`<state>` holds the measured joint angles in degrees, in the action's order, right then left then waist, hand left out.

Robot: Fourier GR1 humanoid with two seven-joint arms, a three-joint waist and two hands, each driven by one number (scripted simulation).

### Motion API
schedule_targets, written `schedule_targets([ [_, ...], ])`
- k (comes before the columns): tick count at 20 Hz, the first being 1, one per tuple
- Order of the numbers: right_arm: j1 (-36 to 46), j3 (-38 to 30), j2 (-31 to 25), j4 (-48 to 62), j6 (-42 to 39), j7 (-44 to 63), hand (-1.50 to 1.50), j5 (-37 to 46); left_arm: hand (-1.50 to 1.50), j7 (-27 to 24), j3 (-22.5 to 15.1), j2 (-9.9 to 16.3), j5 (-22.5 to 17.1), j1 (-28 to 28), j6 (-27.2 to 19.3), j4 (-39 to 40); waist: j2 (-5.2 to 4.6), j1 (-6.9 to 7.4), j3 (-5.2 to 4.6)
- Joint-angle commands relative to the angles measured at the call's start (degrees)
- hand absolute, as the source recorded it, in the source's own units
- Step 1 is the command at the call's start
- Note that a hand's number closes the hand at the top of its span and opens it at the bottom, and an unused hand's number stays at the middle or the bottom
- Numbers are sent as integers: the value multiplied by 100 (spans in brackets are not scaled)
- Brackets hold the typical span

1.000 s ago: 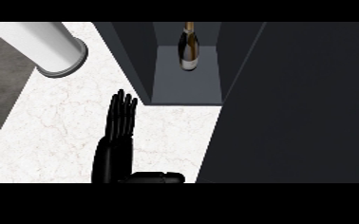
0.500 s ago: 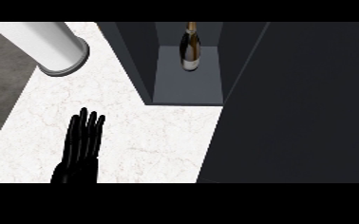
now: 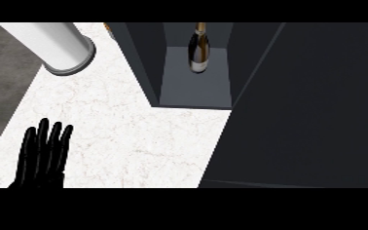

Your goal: Pick up the wine, place it into the cabinet and close the cabinet

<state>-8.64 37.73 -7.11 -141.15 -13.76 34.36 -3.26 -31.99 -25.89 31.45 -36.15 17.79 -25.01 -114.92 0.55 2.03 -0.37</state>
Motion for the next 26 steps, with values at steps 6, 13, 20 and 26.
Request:
schedule_targets([
  [6, 1798, 1291, 693, 422, 1582, 597, 150, 209, -150, -168, 966, 652, -688, 724, 896, -260, -14, 105, -5],
  [13, 3681, 962, 694, 1774, 2948, 369, 150, -196, -150, -121, 1481, 960, -1118, 830, 1629, -184, -55, 244, -2],
  [20, 6031, 13, 707, 3412, 3581, 497, 150, -1254, -150, -73, 1952, 1129, -1422, 978, 2056, -179, -70, 308, 10],
  [26, 7510, -305, 710, 5379, 3580, -288, 150, -2143, -150, 104, 2283, 1200, -1714, 794, 2287, 32, -135, 331, 12],
])
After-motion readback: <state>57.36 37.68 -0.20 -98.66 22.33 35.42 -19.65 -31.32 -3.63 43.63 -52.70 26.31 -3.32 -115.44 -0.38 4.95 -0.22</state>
